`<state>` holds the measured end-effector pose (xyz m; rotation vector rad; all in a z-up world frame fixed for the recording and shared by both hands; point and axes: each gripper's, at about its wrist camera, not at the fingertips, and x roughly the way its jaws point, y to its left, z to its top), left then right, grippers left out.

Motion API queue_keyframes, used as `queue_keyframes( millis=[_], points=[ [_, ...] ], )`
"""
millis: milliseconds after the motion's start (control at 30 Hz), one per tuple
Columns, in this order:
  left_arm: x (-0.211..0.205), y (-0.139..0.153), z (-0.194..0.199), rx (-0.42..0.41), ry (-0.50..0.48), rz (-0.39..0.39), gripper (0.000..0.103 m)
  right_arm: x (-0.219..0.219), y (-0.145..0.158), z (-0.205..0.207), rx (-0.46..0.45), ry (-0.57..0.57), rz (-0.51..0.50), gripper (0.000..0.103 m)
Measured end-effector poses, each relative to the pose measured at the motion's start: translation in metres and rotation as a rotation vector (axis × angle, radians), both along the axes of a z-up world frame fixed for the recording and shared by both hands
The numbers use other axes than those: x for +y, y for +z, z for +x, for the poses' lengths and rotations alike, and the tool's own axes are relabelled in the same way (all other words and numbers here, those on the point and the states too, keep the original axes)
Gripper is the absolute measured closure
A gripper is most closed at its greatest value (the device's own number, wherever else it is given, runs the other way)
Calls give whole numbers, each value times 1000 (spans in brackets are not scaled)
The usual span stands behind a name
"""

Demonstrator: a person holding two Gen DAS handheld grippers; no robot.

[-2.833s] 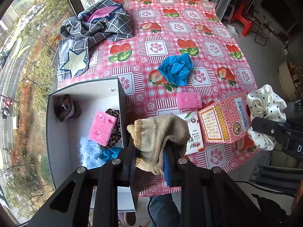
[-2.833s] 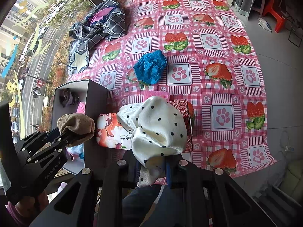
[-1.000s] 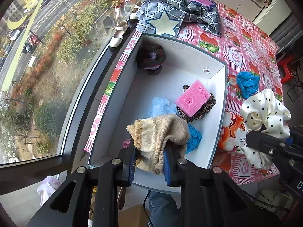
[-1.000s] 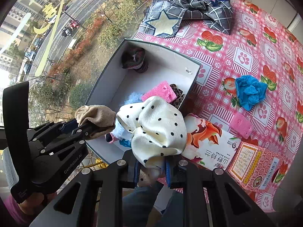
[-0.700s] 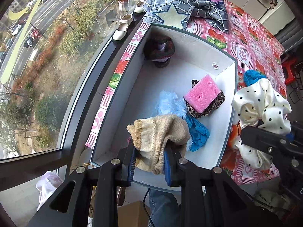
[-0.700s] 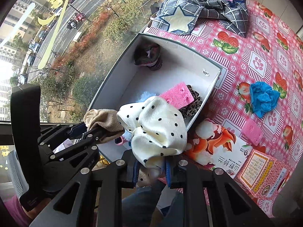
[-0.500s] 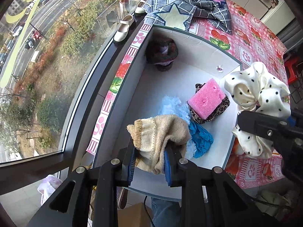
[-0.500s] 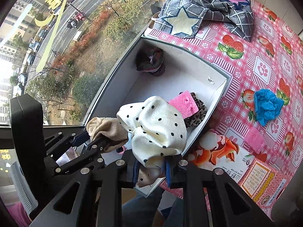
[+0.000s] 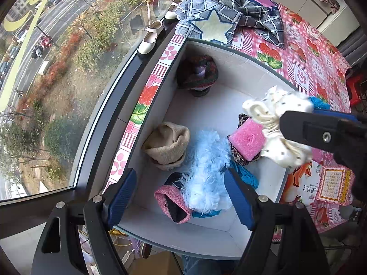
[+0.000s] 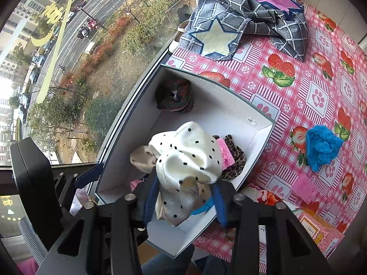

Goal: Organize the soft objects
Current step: 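Open the left gripper to drop the sock while the right drops the polka-dot cloth, then withdraw both grippers from the box toward the blue cloth and pink sponge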

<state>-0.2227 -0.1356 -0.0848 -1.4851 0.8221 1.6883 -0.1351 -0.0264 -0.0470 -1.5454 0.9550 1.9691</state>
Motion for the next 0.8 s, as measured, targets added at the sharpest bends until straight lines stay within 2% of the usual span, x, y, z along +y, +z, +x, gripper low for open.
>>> queue_keyframes(
  millis=[33,100,167,200,467,800],
  points=[
    [0,-1,0,-5,3,1,19,1,2,1,5,-4,2,34],
    [0,-1,0,-19,9,8,14,4,3,2,13,-10,-11,33],
    [1,0,1,-23,19,25,6,8,4,4,13,-20,-28,15],
    [1,1,0,-25,27,34,1,10,5,6,13,-32,-25,2],
    [22,16,14,-68,-2,103,0,38,12,49,3,-138,-69,1],
    [80,30,73,-97,-165,109,0,92,21,163,-13,-350,-124,1]
  ],
)
